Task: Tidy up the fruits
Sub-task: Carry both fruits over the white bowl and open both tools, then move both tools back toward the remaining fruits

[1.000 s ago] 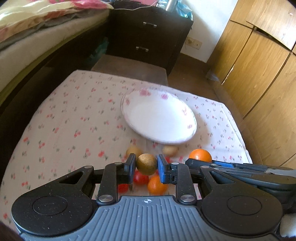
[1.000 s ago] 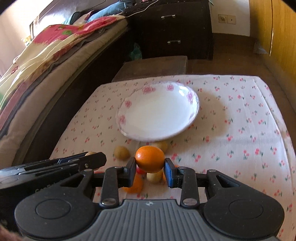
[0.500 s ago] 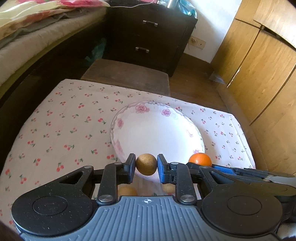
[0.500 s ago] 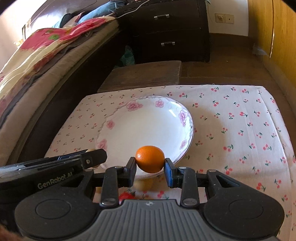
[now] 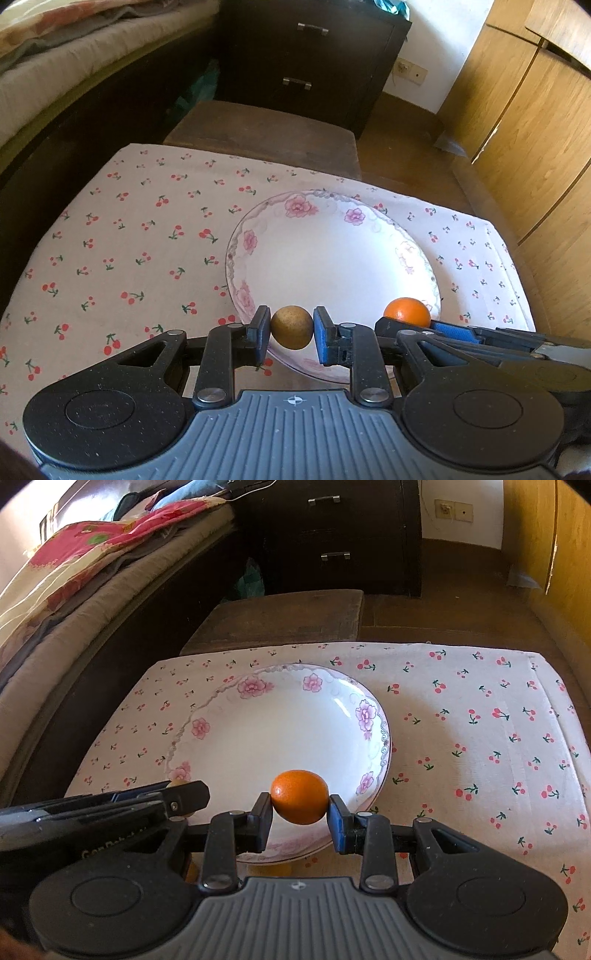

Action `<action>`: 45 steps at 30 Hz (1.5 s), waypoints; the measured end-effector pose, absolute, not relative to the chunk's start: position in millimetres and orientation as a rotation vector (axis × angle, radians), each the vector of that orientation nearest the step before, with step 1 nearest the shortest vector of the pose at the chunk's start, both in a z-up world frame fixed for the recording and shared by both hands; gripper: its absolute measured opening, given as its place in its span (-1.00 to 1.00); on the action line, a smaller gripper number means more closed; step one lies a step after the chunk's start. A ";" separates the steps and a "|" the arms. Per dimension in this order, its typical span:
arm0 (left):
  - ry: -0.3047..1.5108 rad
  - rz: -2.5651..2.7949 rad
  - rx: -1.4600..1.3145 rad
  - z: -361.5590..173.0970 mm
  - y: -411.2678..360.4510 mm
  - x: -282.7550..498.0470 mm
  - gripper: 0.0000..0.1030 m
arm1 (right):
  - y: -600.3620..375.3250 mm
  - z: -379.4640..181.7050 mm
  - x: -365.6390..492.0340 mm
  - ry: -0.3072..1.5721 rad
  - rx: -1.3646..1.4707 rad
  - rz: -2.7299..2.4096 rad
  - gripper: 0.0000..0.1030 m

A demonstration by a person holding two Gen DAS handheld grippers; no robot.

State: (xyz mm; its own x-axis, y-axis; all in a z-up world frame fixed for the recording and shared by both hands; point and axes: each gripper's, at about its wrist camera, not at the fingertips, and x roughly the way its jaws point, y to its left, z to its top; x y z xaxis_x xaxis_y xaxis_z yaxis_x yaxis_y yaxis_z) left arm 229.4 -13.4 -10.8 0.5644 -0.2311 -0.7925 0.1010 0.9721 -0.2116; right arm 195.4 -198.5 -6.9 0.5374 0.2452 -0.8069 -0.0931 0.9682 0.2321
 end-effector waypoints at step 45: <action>0.889 -0.210 -0.149 21.7 6.8 170.4 0.10 | -202.1 19.5 130.4 0.971 0.187 0.183 -0.23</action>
